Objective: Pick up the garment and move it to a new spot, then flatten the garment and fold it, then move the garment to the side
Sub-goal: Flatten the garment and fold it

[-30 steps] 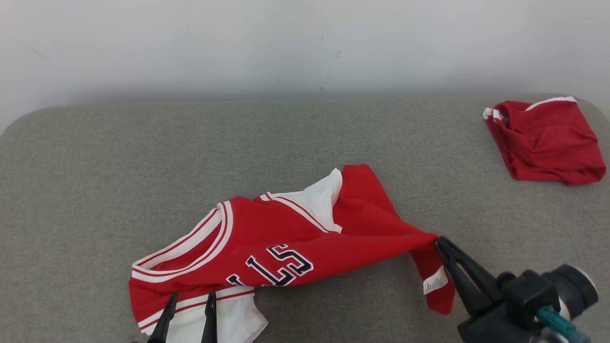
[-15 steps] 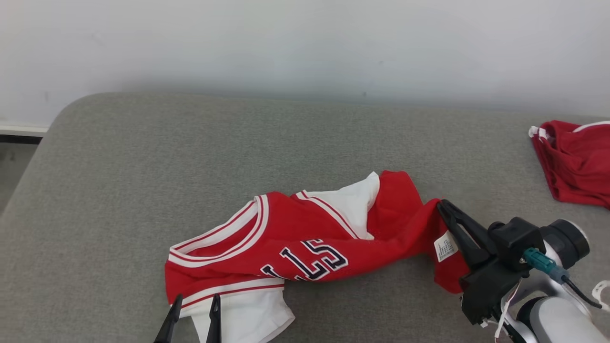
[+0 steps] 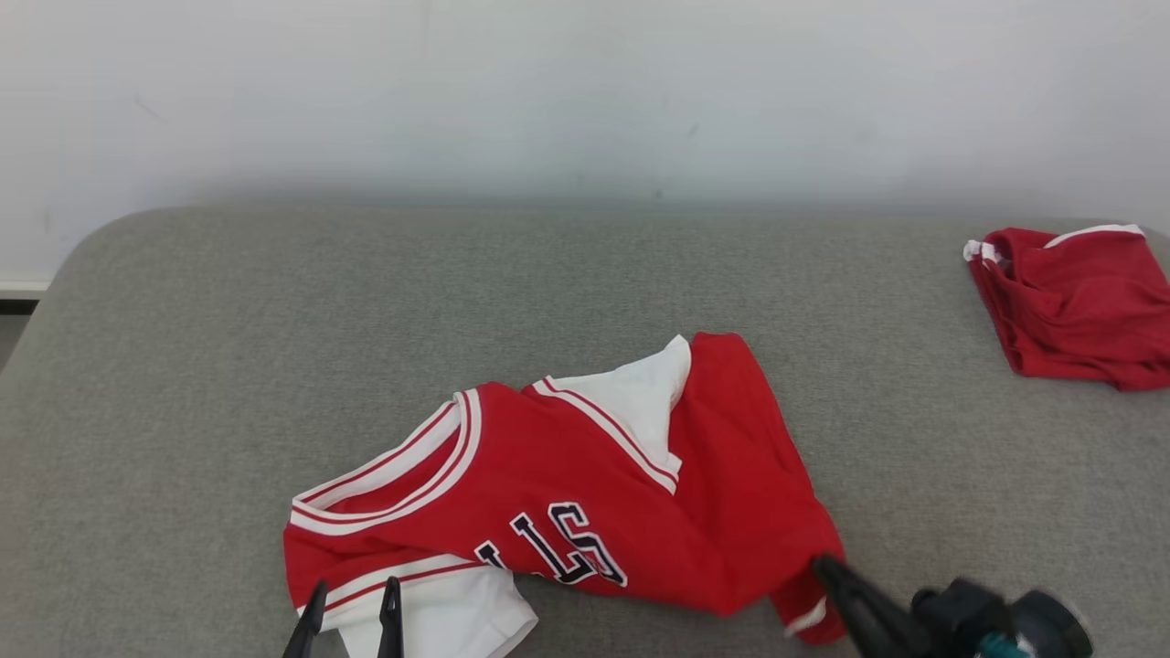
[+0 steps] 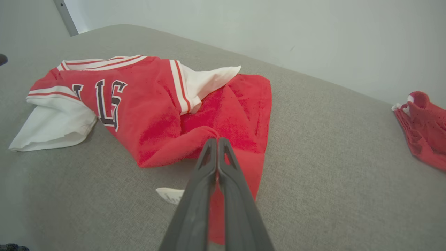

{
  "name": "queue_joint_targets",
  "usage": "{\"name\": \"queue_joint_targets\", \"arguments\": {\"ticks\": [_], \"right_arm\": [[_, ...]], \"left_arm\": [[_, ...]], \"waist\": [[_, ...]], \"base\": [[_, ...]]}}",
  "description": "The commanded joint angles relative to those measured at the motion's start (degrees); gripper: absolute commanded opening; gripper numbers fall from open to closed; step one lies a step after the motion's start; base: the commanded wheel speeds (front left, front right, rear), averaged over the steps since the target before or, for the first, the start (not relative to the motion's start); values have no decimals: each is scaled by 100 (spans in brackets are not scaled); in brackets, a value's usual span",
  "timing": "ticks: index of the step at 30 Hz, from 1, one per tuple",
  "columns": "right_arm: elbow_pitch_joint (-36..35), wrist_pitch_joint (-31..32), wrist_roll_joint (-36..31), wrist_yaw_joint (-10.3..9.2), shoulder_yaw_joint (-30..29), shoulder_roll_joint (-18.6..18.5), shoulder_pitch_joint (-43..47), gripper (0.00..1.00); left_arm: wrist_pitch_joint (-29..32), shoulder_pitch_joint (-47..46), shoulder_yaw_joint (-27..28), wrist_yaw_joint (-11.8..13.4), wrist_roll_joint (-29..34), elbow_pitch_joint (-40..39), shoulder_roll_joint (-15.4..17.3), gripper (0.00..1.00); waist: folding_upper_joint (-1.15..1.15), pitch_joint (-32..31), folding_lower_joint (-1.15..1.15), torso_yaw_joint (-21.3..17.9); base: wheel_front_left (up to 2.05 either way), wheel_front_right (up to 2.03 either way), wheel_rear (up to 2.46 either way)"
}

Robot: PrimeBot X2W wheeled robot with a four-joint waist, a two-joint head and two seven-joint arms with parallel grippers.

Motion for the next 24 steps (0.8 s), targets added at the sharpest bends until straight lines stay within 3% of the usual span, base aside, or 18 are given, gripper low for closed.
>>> {"name": "queue_joint_targets", "arguments": {"ticks": [1, 7, 8, 9, 10, 19, 24], "right_arm": [[-29, -9, 9, -17, 49, 89, 144, 0], [368, -123, -85, -17, 264, 192, 473, 0], [467, -149, -49, -17, 286, 222, 468, 17], [533, -186, -21, -17, 310, 237, 447, 80], [573, -258, 18, -17, 321, 266, 414, 100], [304, -882, 555, -17, 249, 187, 237, 100], [459, -1236, 276, -18, -213, 521, 109, 100]], "left_arm": [[-16, -76, 18, -16, 79, -23, 3, 100], [-16, -182, 98, -71, 135, -16, 2, 100], [-16, -185, 111, -86, 145, -5, 1, 100], [-16, -175, 119, -86, 146, 10, 2, 100], [-16, -162, 135, -91, 155, 19, 2, 100], [-16, -161, 340, -140, 220, 34, 2, 100], [-16, -485, 392, -245, 464, 25, 2, 100]], "waist": [[0, 3, 0, -123], [0, 73, 0, -295], [0, 71, 0, -317], [0, 65, 0, -337], [0, 58, 0, -354], [0, 3, 0, -513], [0, 36, 0, -636]], "base": [[0, 0, 0], [0, 0, 0], [0, 0, 0], [0, 0, 0], [0, 0, 0], [0, 0, 0], [0, 0, 0]]}}
